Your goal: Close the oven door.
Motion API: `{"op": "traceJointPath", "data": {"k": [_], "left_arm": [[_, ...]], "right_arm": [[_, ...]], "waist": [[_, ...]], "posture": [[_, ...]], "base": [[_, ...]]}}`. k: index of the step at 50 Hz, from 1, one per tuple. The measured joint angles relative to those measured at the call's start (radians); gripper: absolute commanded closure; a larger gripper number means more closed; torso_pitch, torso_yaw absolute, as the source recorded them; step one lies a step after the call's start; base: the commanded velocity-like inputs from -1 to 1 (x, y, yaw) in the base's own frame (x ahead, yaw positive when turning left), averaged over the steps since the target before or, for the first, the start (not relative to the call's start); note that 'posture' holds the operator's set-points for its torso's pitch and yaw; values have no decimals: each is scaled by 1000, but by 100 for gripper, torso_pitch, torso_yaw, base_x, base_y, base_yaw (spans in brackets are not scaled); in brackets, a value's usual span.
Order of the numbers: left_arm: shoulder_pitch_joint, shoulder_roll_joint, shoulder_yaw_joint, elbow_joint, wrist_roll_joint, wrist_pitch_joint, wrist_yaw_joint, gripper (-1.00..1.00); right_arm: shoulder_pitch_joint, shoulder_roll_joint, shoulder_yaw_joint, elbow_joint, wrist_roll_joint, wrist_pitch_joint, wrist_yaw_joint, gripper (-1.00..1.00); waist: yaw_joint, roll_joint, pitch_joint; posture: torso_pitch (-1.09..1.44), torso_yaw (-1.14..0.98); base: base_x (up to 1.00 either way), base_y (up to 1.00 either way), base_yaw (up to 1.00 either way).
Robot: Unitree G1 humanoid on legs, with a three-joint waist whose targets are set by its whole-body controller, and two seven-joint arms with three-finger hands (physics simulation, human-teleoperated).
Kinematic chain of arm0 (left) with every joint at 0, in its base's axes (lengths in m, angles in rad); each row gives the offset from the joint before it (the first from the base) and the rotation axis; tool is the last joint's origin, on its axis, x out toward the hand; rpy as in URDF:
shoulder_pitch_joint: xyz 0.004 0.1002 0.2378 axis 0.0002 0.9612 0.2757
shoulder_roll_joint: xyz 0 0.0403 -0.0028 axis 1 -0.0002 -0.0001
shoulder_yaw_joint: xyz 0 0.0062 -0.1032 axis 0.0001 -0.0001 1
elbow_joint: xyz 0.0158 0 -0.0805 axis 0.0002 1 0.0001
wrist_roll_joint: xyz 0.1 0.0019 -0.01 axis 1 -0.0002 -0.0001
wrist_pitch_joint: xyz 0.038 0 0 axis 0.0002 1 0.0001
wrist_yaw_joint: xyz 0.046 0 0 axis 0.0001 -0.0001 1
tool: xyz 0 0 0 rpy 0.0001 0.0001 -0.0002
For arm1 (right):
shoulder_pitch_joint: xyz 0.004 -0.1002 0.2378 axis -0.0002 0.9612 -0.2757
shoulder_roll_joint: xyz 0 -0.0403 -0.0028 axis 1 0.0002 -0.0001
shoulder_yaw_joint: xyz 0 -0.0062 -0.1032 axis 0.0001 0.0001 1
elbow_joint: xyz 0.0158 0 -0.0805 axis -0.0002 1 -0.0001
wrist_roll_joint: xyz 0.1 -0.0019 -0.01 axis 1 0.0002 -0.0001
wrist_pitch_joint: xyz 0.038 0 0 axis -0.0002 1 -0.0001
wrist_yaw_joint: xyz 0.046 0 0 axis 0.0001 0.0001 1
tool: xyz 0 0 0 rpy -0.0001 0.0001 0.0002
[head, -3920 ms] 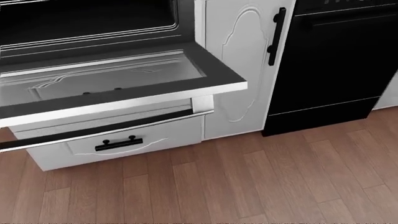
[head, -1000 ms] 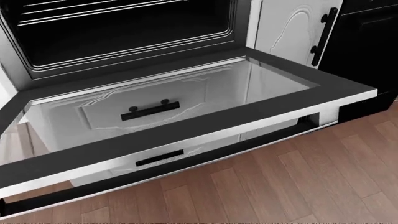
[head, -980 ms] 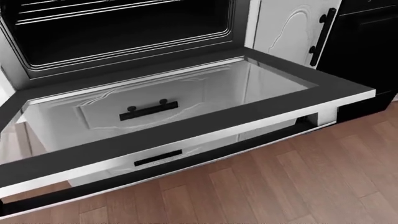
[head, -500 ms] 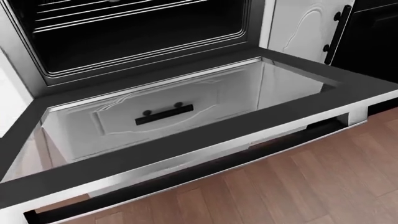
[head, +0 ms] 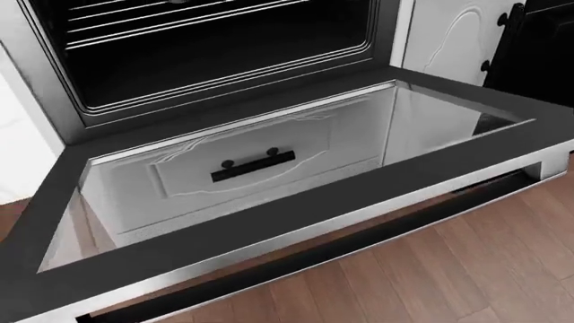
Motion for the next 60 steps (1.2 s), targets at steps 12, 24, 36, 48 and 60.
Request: {"op": "traceJointPath", "data": {"k": [12,24,36,48,60], "left_arm": [[5,-4,-4,4,-1,-1,0,-100],[1,-9,-6,1,3,-4,-4,-100],[5,0,-1,0,-3,-4,2,-100],[4,-24,-12,10,6,-1,-23,-100],[3,-1,-5,1,1,-5,-36,-100]], "right_arm": [[2,-10,-2,-3,1,-3,1,-100],[3,-19,-4,-5,3,-1,-2,-100],[5,-3,2,5,-5,4,9,-100],[5,-17,-5,0,4,2,-2,-100],[-2,8,7,3,-2,2,7,-100]], "waist": [[-6,-126,5],[-18,-65,3],[-6,-51,4],[-25,-132,-8],[-4,-4,-1]], "posture": [[0,0],[0,0],[0,0],[0,0],[0,0]], "base": [[0,20,0],[0,20,0],[0,21,0],[0,21,0],[0,21,0]]}}
